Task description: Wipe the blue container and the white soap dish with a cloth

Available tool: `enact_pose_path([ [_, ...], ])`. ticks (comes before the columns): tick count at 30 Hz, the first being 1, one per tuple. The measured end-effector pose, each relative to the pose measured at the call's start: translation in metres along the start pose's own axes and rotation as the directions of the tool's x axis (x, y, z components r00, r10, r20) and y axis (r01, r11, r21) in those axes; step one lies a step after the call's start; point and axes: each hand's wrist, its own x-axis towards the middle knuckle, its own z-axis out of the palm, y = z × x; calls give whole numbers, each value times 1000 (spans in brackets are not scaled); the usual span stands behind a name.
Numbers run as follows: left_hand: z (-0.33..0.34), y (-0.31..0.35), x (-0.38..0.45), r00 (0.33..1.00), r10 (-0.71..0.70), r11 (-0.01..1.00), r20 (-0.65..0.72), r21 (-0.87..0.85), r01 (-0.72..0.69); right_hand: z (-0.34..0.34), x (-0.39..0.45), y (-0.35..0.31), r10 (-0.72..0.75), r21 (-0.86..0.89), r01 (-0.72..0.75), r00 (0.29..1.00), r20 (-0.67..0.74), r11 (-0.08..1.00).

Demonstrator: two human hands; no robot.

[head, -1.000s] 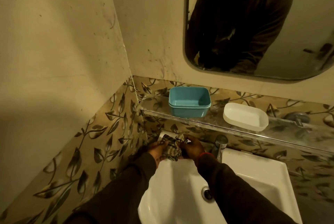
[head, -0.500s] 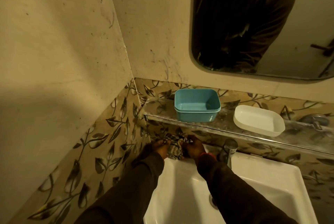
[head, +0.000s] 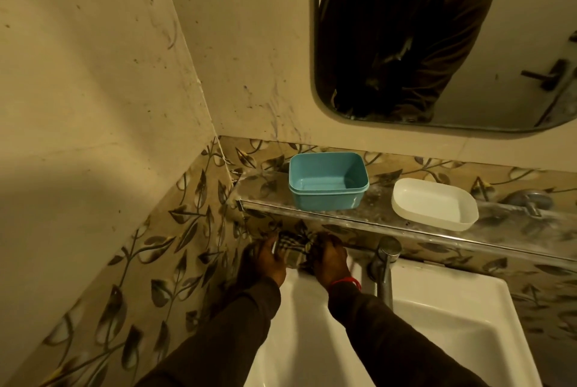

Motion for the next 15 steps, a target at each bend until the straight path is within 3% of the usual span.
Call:
enact_pose_path([
  [2,0,-4,-7,990,139,982,-19,129,-135,4,-5,5,-83,-98,83,997,8,992],
  [4,2,-11,-16,962,264,917,71,291,-273,7,-8,6,-114,-109,122,991,76,987],
  [5,3,-15,-16,951,265,851,161,424,-309,8,-8,6,-124,-135,146,980,158,980],
  [7,2,-21,-14,937,97,669,337,674,-312,8,-8,5,-71,-265,174,930,360,948],
  [8,1,-19,-14,931,36,639,363,708,-301,7,-9,3,-39,-325,181,916,400,928],
  [12,-9,-11,-20,970,92,688,226,690,-226,-10,-22,0,-93,-388,165,976,199,907],
  [15,-15,-14,-25,978,145,731,150,649,-209,-23,-33,4,-179,-315,221,971,157,923],
])
